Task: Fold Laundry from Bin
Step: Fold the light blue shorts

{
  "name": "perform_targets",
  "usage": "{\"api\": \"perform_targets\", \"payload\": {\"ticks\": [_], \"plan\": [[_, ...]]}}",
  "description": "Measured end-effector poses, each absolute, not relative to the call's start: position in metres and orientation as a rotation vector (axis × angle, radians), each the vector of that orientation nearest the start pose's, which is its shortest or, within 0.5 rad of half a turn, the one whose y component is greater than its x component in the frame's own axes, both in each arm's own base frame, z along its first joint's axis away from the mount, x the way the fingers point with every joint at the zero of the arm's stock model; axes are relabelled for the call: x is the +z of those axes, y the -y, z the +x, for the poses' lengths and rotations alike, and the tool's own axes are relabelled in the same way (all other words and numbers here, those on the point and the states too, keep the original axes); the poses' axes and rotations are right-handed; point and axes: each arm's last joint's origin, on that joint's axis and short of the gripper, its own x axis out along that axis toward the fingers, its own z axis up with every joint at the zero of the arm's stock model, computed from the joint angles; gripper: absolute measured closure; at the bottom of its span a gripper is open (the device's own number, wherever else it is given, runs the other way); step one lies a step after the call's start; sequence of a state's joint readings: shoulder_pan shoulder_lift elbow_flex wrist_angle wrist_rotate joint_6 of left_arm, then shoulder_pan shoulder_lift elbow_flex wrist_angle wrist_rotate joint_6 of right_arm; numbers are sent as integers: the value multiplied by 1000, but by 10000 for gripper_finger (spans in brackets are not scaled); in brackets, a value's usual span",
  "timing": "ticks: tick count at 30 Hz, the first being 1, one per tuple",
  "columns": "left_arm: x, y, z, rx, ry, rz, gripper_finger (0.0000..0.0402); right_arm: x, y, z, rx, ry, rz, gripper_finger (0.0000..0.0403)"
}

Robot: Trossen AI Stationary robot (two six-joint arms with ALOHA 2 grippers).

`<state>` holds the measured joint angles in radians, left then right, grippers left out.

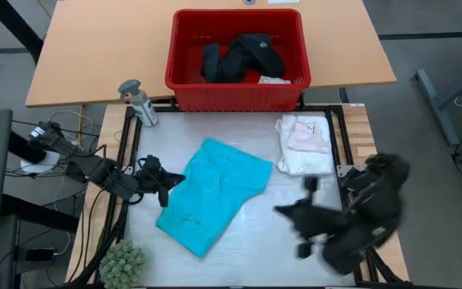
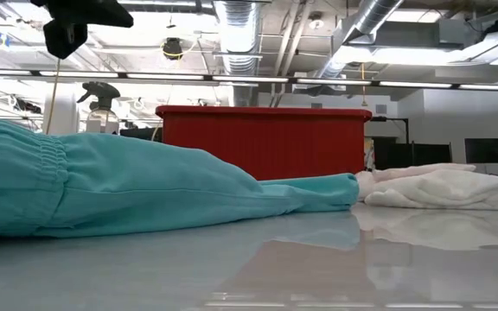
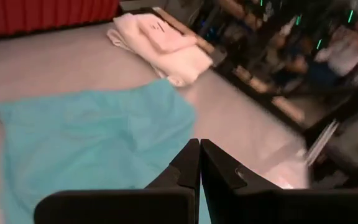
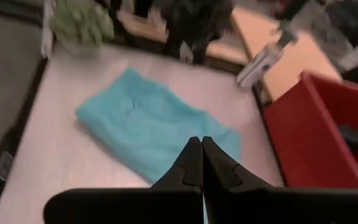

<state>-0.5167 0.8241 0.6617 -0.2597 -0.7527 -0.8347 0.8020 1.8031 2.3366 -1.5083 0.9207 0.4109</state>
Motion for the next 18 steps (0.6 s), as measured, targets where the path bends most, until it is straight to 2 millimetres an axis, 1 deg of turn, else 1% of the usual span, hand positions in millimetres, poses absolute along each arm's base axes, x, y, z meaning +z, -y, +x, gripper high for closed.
{"api": "perform_targets", "payload": {"ticks": [2, 5, 7, 8, 10, 11, 13, 15, 18], "plan": [[283, 68, 160, 350, -194, -640, 401, 489, -191, 203, -208, -518, -329, 386], [285, 68, 163, 256, -233, -637, 401, 516, -164, 155, -206, -411, -296, 386], [284, 67, 165, 174, -287, -632, 401, 523, -149, 127, -219, -335, -245, 386], [283, 65, 167, 133, -311, -628, 401, 522, -142, 115, -213, -311, -248, 386], [283, 61, 172, 61, -346, -598, 401, 512, -130, 93, -198, -263, -199, 386], [282, 58, 175, 36, -354, -579, 401, 504, -126, 84, -198, -234, -159, 386], [283, 51, 182, -11, -347, -556, 401, 481, -116, 69, -194, -177, -86, 386], [284, 44, 192, -80, -334, -542, 401, 456, -108, 58, -205, -83, 10, 386], [281, 35, 207, -171, -328, -512, 401, 421, -102, 51, -207, 5, 92, 386]]}}
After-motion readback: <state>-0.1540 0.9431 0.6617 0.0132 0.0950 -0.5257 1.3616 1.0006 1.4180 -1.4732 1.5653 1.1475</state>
